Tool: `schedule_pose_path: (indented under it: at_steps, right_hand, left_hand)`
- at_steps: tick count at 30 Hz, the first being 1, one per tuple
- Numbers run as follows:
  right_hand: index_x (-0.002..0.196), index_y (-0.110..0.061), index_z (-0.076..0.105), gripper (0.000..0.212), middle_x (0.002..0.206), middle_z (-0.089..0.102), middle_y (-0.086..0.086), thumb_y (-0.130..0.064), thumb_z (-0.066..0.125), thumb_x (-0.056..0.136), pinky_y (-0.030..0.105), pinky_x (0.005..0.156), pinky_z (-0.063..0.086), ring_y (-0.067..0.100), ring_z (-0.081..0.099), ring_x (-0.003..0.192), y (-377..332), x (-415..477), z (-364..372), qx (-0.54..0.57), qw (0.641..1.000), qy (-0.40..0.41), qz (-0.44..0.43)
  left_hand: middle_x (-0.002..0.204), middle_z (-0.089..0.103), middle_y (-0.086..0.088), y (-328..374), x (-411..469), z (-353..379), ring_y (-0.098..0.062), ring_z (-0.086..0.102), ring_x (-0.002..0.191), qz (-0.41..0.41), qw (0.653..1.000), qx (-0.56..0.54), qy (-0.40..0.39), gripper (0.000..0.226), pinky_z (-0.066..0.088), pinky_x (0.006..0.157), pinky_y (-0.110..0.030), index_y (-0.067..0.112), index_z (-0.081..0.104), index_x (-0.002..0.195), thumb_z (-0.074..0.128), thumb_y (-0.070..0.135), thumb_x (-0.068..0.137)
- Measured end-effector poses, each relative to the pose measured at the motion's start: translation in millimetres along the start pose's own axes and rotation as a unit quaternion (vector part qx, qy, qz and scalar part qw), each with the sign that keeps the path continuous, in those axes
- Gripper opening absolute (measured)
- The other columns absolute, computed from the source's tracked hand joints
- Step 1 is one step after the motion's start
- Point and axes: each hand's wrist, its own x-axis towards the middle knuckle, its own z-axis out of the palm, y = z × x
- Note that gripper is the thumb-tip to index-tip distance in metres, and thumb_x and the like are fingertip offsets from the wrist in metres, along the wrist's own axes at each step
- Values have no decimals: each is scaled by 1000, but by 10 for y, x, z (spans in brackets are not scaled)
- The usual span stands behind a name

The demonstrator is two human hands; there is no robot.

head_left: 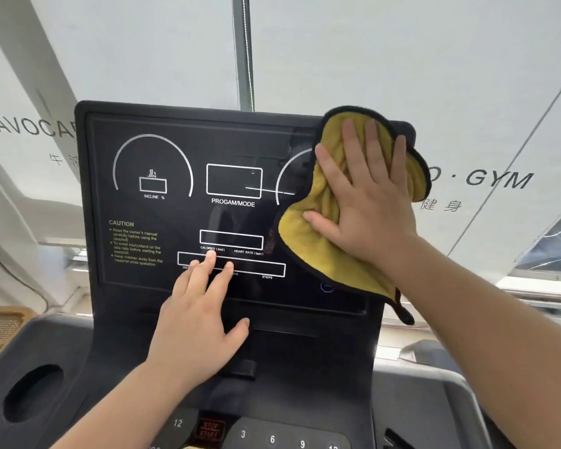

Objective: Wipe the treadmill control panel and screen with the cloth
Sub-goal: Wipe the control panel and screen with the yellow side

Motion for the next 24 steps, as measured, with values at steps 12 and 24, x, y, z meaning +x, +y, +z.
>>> schedule_pose_path:
  at_steps: [12,24]
  right_hand:
    - [163,-29,28,87,171,17,12,-73,48,91,55,128,7,35,14,159,98,-964,285,-12,961,-33,-275]
    - [166,-23,3,103,171,-8,23,-87,26,88,75,118,-8,52,-9,155,-542,518,-57,19,995,-8,94]
  left_hand:
    - [161,34,-7,-31,-12,52,-34,35,143,1,1000,-5,-14,92,56,86,-47,22,42,150,72,57,70]
    - [161,33,-7,-18,-21,79,-33,34,145,0,1000,-8,-9,92,56,91,-46,23,40,151,59,63,70]
